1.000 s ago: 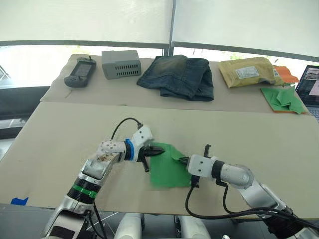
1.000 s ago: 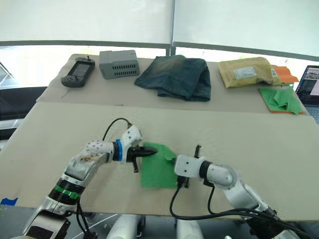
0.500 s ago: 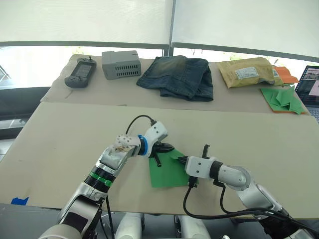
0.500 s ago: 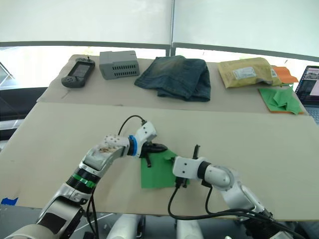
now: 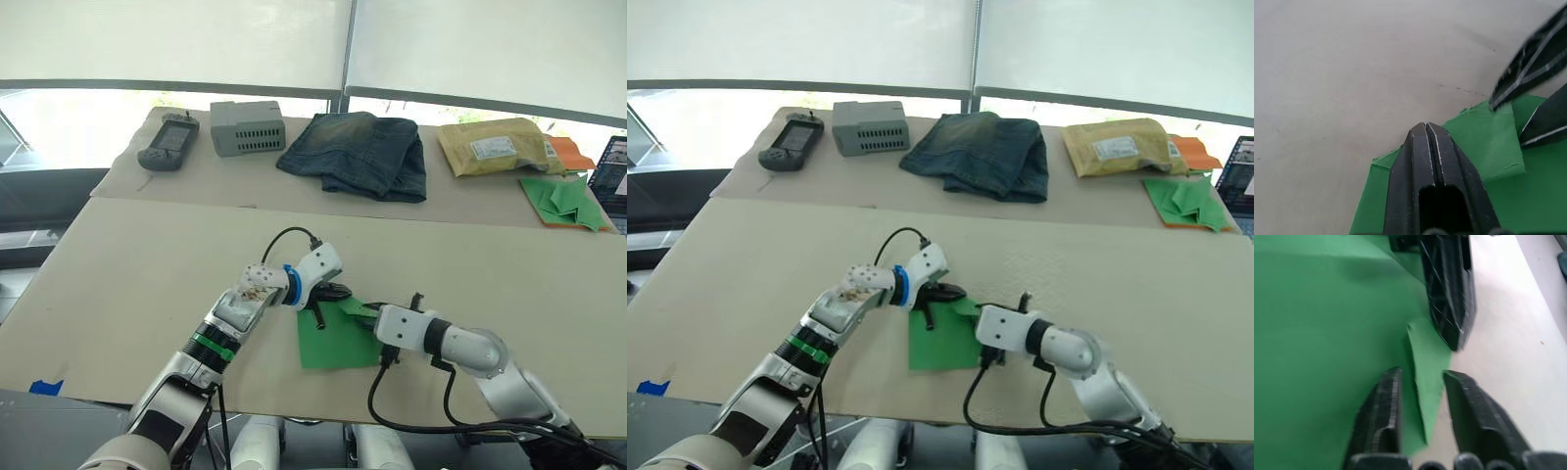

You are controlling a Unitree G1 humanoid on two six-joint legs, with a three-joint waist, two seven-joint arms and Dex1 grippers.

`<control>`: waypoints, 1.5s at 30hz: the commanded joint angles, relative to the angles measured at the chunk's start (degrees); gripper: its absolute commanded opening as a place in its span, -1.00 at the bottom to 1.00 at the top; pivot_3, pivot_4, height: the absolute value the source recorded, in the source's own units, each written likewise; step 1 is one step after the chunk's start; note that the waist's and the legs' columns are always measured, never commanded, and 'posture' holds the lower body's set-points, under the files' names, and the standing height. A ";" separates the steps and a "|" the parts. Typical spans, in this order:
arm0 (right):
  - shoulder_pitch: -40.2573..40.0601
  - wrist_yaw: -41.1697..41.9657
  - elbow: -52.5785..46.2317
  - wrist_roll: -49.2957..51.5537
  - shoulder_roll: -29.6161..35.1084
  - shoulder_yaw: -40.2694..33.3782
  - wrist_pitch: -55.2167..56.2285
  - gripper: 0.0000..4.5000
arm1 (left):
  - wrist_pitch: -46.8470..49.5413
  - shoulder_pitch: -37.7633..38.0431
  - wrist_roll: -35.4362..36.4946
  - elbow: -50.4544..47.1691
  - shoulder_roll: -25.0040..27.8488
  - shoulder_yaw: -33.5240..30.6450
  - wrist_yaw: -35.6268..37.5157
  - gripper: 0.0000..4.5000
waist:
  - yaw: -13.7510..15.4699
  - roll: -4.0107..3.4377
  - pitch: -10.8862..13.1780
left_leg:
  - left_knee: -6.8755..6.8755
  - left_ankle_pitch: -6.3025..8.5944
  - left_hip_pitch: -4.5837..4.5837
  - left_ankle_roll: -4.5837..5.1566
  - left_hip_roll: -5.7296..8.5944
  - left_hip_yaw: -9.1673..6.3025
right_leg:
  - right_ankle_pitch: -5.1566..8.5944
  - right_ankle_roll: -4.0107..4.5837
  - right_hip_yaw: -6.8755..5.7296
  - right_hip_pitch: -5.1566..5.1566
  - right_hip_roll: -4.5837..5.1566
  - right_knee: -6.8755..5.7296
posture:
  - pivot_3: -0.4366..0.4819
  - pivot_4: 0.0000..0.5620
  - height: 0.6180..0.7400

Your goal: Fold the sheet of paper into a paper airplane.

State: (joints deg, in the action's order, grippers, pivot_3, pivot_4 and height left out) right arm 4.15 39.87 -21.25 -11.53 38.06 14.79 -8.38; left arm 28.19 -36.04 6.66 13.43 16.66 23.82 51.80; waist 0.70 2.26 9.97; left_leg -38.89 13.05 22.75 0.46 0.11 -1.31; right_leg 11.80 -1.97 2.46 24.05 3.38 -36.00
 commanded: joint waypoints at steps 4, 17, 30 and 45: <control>5.61 0.76 -5.64 8.26 -4.37 -5.14 -8.77 -0.28 | -0.13 0.41 -3.39 2.11 1.63 1.37 -0.55 -1.00 | -0.16 0.01 -0.01 | 0.02 0.00 -0.04 0.00 -0.05 -0.02 | 0.01 0.02 0.00 0.00 -0.05 -0.04 | -0.05 -0.47 0.81; 0.09 -2.23 3.39 7.18 -7.91 -2.39 -8.34 -0.98 | 0.35 1.79 -3.46 -0.24 2.25 0.64 -1.72 -1.00 | -0.19 0.03 -0.05 | 0.03 0.00 -0.02 0.00 -0.01 -0.01 | 0.01 0.03 0.01 0.02 -0.01 -0.04 | -0.05 -0.47 0.81; -16.36 -2.21 -3.58 19.77 -6.18 -17.90 -10.96 -0.98 | -1.86 -0.48 -3.36 2.93 0.17 1.05 -0.78 -1.00 | 0.08 -0.10 -0.47 | 0.03 0.01 -0.13 0.00 -0.01 -0.02 | 0.05 -0.03 0.00 -0.19 0.04 0.06 | -0.05 -0.47 0.81; 0.38 -6.93 3.64 15.99 -11.13 -4.42 -15.23 -0.98 | -1.53 0.84 -2.70 1.25 -1.30 0.59 -0.46 -1.00 | 0.09 -0.14 -0.47 | 0.04 0.01 0.13 0.01 0.04 -0.03 | 0.05 -0.03 -0.02 0.07 0.07 0.07 | -0.05 -0.47 0.81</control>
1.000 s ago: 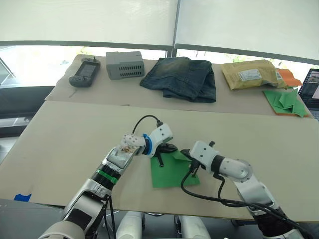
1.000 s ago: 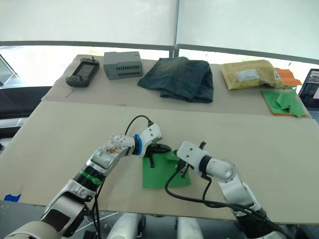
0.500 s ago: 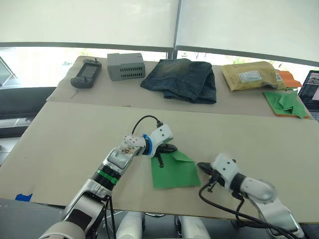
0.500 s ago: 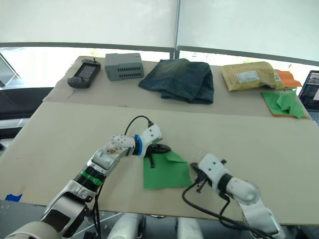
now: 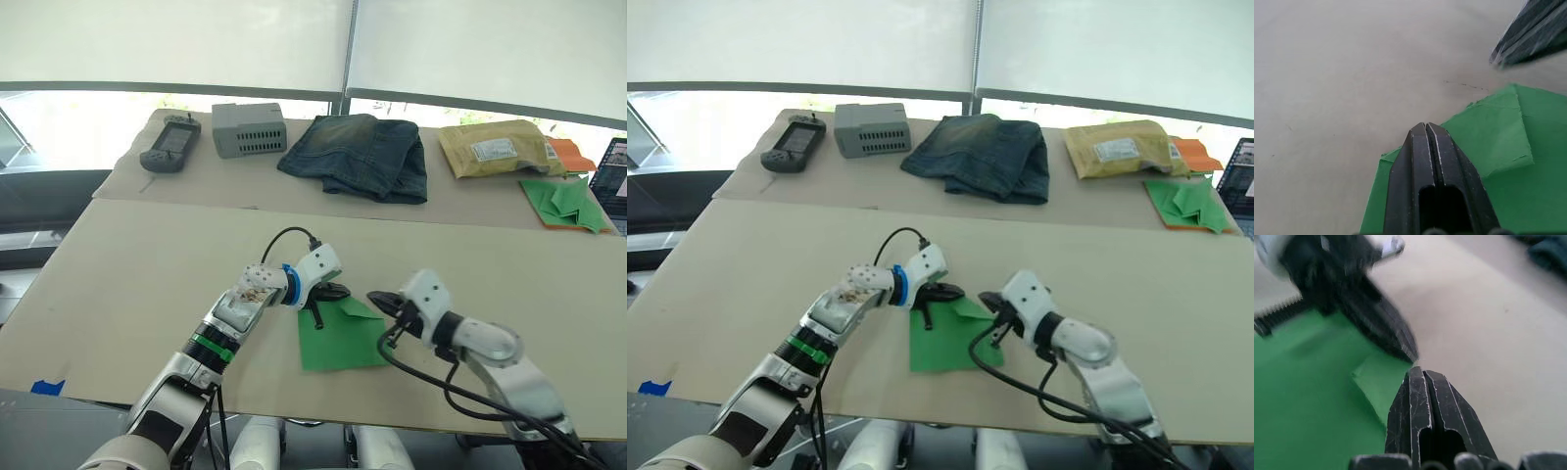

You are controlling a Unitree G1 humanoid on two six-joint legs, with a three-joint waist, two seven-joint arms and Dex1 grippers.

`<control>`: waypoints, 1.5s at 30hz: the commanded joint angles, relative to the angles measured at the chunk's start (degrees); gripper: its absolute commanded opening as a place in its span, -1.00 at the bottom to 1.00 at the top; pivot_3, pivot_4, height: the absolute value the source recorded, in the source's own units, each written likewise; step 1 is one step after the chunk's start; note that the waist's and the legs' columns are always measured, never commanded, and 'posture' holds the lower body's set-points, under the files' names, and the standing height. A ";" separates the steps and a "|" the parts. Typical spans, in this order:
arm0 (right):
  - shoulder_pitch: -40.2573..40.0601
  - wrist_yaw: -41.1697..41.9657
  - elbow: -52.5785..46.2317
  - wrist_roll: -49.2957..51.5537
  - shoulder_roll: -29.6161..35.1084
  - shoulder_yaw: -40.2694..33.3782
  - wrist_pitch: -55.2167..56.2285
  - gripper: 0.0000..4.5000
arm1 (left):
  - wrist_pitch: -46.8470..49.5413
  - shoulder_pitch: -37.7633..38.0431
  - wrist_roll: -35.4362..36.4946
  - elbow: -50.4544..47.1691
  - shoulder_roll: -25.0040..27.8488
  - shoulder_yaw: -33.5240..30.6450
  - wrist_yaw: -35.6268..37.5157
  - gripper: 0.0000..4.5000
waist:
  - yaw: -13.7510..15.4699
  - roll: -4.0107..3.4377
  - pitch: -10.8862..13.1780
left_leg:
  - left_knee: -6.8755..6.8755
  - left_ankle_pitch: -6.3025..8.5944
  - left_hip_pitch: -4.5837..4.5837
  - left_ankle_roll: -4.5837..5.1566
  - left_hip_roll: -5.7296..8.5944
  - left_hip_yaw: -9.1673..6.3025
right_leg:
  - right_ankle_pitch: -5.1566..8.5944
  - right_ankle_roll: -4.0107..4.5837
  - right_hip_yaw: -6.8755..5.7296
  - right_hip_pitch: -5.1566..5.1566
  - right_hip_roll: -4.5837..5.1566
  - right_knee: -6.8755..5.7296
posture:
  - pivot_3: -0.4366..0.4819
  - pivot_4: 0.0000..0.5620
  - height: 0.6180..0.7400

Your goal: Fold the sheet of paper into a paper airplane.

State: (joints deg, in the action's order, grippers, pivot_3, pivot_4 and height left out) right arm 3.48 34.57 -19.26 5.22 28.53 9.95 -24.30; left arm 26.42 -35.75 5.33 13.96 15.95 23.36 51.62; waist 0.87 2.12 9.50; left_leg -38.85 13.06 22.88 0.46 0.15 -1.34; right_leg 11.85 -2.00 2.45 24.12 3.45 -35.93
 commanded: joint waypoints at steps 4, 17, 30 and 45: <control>-0.01 -0.34 3.21 -3.00 -0.09 2.65 -0.01 -0.98 | 0.06 0.79 -2.46 2.22 0.41 0.25 -1.39 -1.00 | -0.18 -0.02 -0.01 | 0.00 0.00 -0.07 0.00 -0.01 0.00 | 0.00 0.00 0.01 -0.06 -0.03 -0.02 | -0.05 -0.47 0.81; 1.75 0.21 5.10 -3.48 -1.01 6.10 -0.49 -0.98 | 9.23 2.90 6.82 -5.67 11.13 -16.21 -2.16 -1.00 | -1.84 0.05 -0.26 | 0.29 0.01 -0.65 0.00 -0.19 -0.03 | 0.12 0.17 -0.02 -0.41 -0.11 -0.06 | -0.05 -0.47 0.81; 6.69 1.97 6.70 -3.16 -4.24 7.75 0.32 -0.98 | 35.05 11.44 22.16 -27.67 14.58 -30.92 -8.70 -1.00 | -2.33 0.10 -0.23 | 0.56 0.01 -0.54 -0.01 -0.30 -0.05 | 0.15 0.25 0.04 -0.04 -0.13 -0.15 | -0.05 -0.47 0.81; 8.04 6.60 3.24 -1.23 -1.89 6.59 -0.49 -1.00 | 56.03 15.14 33.09 -37.11 4.72 -37.35 -22.49 0.69 | -2.08 0.11 -0.20 | 0.60 0.01 -0.51 -0.01 -0.15 -0.06 | 0.18 0.27 0.07 -0.01 -0.11 -0.13 | -0.05 -0.47 0.81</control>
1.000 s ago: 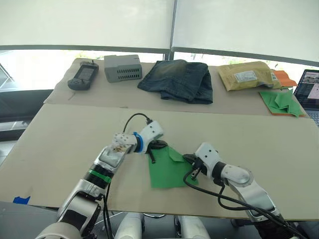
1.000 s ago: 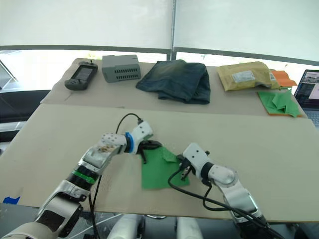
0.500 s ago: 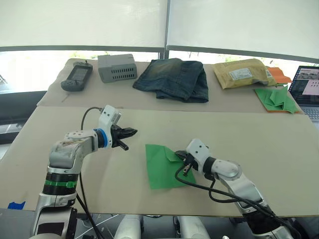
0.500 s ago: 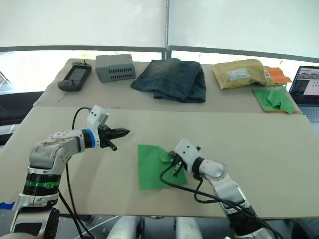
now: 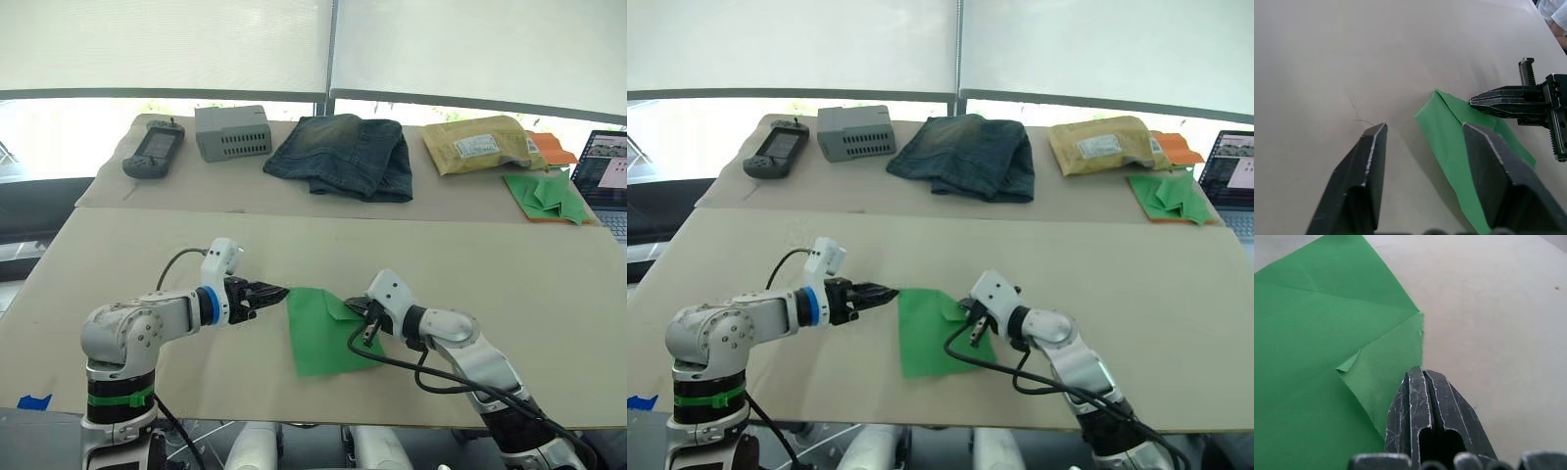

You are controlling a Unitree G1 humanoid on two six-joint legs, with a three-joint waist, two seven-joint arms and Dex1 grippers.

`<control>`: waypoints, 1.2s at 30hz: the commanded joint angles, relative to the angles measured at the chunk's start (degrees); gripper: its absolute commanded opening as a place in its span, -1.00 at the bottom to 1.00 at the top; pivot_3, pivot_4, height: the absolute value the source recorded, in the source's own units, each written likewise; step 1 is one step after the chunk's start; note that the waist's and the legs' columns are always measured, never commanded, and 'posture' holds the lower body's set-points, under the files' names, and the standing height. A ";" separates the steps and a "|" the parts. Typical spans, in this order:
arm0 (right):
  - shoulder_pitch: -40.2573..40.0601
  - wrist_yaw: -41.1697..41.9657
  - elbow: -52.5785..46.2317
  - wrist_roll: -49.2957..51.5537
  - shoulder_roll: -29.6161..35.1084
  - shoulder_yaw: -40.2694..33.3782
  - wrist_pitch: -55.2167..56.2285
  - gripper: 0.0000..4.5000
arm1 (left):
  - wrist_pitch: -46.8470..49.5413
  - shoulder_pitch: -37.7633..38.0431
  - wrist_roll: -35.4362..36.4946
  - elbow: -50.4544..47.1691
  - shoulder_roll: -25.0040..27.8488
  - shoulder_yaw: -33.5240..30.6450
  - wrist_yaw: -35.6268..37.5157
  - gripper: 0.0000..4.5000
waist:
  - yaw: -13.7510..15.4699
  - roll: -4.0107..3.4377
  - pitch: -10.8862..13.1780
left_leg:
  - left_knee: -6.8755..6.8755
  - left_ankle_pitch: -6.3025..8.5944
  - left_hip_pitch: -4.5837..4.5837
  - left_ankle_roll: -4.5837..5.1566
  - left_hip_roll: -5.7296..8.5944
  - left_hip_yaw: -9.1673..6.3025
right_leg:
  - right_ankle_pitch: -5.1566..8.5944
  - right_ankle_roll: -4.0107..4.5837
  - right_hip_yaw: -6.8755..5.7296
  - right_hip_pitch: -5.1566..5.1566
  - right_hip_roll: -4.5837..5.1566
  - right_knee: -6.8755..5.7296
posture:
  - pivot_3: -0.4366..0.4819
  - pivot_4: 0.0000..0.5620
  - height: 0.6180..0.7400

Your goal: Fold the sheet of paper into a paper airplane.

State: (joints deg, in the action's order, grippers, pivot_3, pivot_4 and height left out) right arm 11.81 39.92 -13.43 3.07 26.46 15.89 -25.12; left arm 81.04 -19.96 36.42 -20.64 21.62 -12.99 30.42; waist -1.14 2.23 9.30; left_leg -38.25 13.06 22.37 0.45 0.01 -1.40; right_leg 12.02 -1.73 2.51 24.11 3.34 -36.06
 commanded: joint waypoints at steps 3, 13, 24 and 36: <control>0.15 1.58 -3.99 1.57 0.63 -0.75 0.05 -1.00 | 3.21 -0.55 3.57 -3.37 -3.33 -0.88 -2.62 0.69 | 0.05 0.00 0.02 | 0.02 0.00 0.02 0.00 0.00 -0.01 | 0.00 0.01 0.00 0.02 0.00 0.00 | -0.05 -0.47 0.81; -0.40 0.56 -3.08 0.77 1.45 -1.55 0.27 -1.00 | 6.00 0.01 5.97 -3.57 -4.58 -0.67 -4.66 -0.28 | 0.13 0.01 0.04 | 0.02 0.00 0.03 0.00 0.03 0.01 | 0.01 0.02 0.01 0.02 0.02 0.01 | -0.05 -0.47 0.81; 2.48 -1.02 -3.42 0.79 2.13 -4.59 0.48 -1.00 | 1.18 -4.59 5.15 1.30 -4.15 0.88 -4.55 -0.99 | 0.26 0.03 0.08 | 0.01 0.00 0.06 -0.01 0.05 0.03 | 0.01 0.01 0.02 0.04 0.02 0.02 | -0.05 -0.47 0.81; 6.74 -2.14 -4.95 1.24 2.60 -7.79 -1.00 -1.00 | -24.33 -11.40 -6.74 15.91 5.76 17.20 7.96 -0.99 | 0.34 0.00 0.13 | 0.19 0.00 0.28 -0.01 0.09 0.07 | -0.03 0.16 0.01 0.21 0.06 0.18 | -0.05 -0.47 0.81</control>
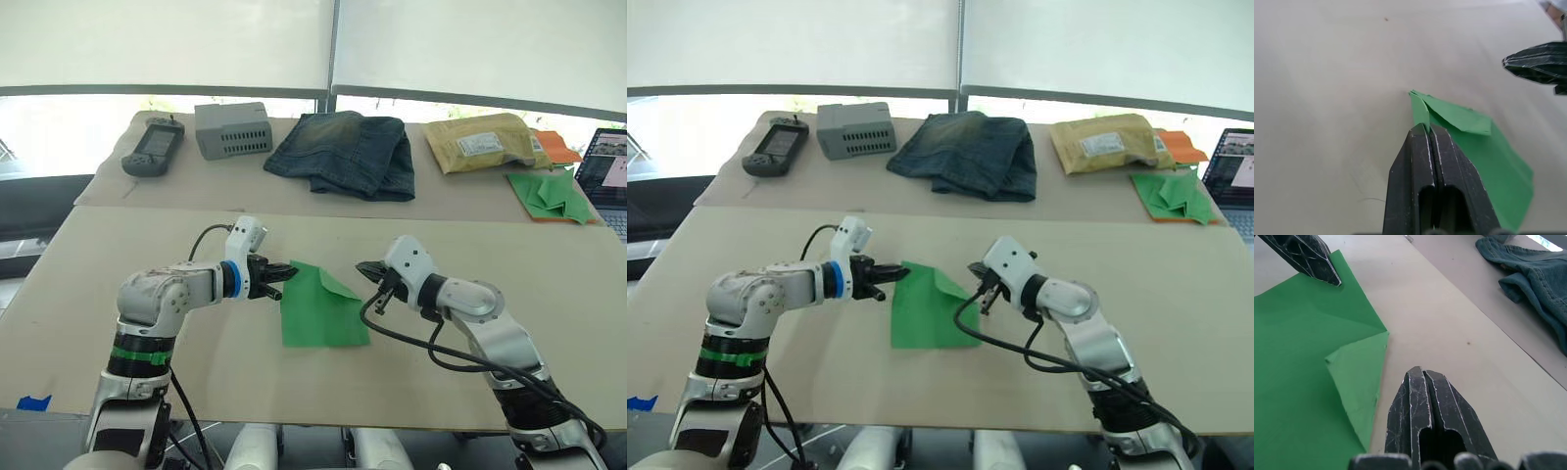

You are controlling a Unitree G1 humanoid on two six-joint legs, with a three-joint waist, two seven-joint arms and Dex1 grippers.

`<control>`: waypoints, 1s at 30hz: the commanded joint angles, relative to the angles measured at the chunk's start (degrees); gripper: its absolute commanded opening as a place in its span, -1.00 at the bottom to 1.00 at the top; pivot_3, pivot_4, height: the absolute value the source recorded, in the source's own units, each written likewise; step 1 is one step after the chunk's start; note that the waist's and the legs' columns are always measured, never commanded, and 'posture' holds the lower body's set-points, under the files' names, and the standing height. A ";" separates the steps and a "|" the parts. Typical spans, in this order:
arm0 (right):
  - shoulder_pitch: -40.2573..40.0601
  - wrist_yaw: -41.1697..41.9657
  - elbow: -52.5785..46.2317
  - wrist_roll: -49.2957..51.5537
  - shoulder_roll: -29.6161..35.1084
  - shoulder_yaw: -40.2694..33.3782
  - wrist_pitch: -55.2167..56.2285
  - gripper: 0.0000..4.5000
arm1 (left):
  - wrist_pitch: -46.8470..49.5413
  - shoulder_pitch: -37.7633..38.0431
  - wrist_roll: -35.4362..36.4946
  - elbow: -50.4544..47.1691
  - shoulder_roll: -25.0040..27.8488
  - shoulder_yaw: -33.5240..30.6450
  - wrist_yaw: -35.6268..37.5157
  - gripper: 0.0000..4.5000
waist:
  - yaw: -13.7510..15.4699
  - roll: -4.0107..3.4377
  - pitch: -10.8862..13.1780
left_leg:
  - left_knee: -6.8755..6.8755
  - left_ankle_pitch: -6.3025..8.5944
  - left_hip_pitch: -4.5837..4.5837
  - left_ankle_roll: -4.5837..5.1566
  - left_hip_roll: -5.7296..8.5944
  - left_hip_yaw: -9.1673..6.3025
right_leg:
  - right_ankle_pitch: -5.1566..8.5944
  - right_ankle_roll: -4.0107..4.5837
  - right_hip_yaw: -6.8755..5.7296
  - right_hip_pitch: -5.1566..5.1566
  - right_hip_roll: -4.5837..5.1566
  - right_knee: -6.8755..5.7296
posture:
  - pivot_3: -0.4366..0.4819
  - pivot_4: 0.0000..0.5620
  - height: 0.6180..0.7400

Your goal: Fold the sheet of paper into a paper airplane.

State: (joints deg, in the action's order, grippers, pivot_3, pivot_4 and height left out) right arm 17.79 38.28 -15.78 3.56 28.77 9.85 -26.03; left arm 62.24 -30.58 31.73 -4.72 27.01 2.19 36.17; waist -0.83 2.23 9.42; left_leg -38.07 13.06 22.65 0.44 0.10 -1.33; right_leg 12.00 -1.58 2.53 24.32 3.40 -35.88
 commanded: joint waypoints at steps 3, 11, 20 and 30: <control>0.48 -1.64 -3.03 0.62 -0.10 -2.44 -0.11 -1.00 | -10.46 -0.21 -4.25 -3.04 -0.97 5.05 2.42 -0.99 | 0.29 0.00 0.06 | 0.00 0.00 0.05 0.00 -0.01 0.00 | -0.04 0.01 0.00 0.01 0.06 0.03 | -0.05 -0.47 0.81; 0.51 -2.48 -3.21 0.42 -0.07 -2.30 -0.23 -1.00 | -20.12 2.89 -14.08 -5.95 -0.15 13.22 0.70 -0.99 | 0.19 -0.01 0.08 | -0.01 0.00 0.06 0.00 -0.01 -0.01 | 0.04 -0.14 0.00 0.01 0.02 0.03 | -0.05 -0.47 0.81; 0.70 -2.40 -3.60 0.76 -0.38 -1.77 -0.64 -1.00 | -26.46 5.12 -22.28 -9.38 0.20 19.04 0.51 -0.99 | 0.24 -0.02 0.09 | -0.01 -0.01 0.06 0.01 -0.02 0.00 | 0.04 -0.15 0.00 0.00 0.04 0.02 | -0.05 -0.47 0.81; 3.72 1.00 1.06 2.44 -3.02 0.83 -1.59 -1.00 | -23.64 4.54 -24.63 -9.87 0.31 22.19 3.04 -0.99 | -0.13 -0.05 0.11 | -0.01 -0.01 0.03 0.01 -0.02 0.00 | 0.06 -0.17 -0.01 0.00 -0.02 0.00 | -0.05 -0.47 0.81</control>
State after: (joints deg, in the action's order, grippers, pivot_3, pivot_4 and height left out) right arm 19.34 38.22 -15.08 5.07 25.46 10.86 -27.54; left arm 37.95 -24.99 7.67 -12.77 27.41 23.92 38.57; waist -0.95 2.18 9.53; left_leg -38.07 13.05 22.67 0.45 0.08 -1.33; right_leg 12.05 -1.75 2.51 24.32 3.38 -35.89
